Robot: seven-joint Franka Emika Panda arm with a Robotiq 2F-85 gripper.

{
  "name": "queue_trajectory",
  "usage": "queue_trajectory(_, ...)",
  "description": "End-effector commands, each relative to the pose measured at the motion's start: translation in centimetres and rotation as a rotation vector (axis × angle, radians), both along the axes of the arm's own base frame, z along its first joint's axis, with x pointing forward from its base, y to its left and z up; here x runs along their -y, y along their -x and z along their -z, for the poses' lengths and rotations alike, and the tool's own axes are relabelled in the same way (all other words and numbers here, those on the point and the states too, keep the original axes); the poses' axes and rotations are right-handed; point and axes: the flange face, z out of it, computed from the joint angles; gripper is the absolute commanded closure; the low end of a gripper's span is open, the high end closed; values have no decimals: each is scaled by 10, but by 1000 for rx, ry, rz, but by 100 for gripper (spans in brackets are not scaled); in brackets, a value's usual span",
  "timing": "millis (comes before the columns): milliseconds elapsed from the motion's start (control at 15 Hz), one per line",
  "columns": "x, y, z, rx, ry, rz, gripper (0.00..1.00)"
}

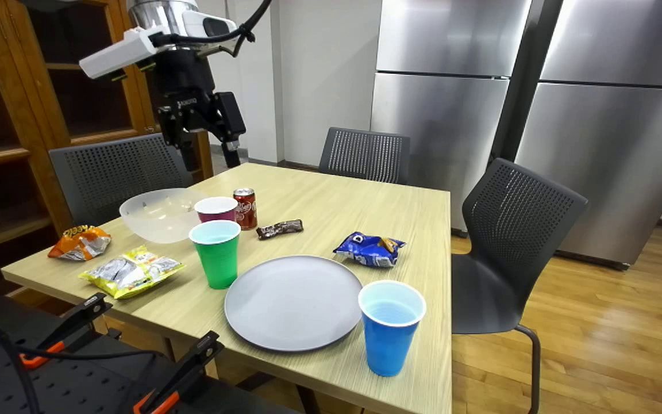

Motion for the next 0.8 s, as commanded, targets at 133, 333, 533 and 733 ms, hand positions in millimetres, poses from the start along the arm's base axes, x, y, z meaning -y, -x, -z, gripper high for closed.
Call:
queue_trajectory(133,20,-9,24,-34,-53,-47,0)
queue_trajectory(333,26,-11,36,-57,-90,-52,0)
queue_trajectory(533,27,-11,49,-91,-124,-49,0)
queue_trajectory(733,27,-12,59,-118,-144,-35,0)
